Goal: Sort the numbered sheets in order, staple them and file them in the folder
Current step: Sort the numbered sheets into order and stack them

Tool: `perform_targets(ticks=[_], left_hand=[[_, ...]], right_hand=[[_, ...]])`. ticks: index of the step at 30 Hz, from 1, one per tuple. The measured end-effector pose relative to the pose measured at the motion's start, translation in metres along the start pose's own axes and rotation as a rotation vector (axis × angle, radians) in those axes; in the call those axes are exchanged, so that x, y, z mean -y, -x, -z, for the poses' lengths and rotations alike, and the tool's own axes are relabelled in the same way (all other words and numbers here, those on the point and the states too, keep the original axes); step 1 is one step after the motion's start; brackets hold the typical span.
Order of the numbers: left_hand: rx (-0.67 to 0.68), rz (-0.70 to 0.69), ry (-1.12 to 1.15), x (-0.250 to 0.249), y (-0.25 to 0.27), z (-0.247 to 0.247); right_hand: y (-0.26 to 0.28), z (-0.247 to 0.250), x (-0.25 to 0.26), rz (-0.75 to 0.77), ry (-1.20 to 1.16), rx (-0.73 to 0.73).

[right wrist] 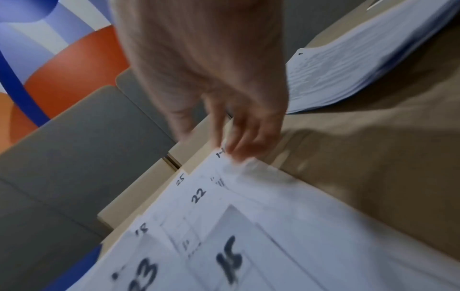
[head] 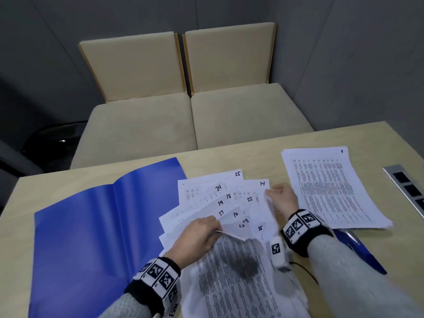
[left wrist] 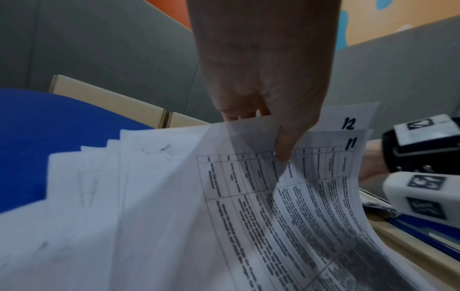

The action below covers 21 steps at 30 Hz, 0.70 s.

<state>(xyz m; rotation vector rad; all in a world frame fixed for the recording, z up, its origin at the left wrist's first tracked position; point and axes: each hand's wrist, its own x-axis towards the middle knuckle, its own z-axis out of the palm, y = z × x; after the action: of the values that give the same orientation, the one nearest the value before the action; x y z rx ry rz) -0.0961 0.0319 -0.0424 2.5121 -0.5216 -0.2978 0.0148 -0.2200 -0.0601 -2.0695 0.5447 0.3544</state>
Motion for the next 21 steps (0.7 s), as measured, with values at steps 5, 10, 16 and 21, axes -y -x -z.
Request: perform_targets(ticks=[5,10,16,21], left_hand=[[0.005,-0.068,-0.002,-0.003,0.006,0.001],[0.008,-0.080,-0.014,-0.008,0.015,0.004],[-0.010,-0.115,-0.039,-0.015,0.020,0.003],[-0.047,-0.122,-0.046,-0.020,0.028,0.003]], right_hand=[[-0.016,-0.013,0.009,-0.083,0.078,0.018],[-0.004,-0.010,0.011,0.085,-0.125,-0.035],[0.037,0.003,0.014,0.351,0.018,0.018],[0.069,0.041,0.043,0.548,-0.287,-0.283]])
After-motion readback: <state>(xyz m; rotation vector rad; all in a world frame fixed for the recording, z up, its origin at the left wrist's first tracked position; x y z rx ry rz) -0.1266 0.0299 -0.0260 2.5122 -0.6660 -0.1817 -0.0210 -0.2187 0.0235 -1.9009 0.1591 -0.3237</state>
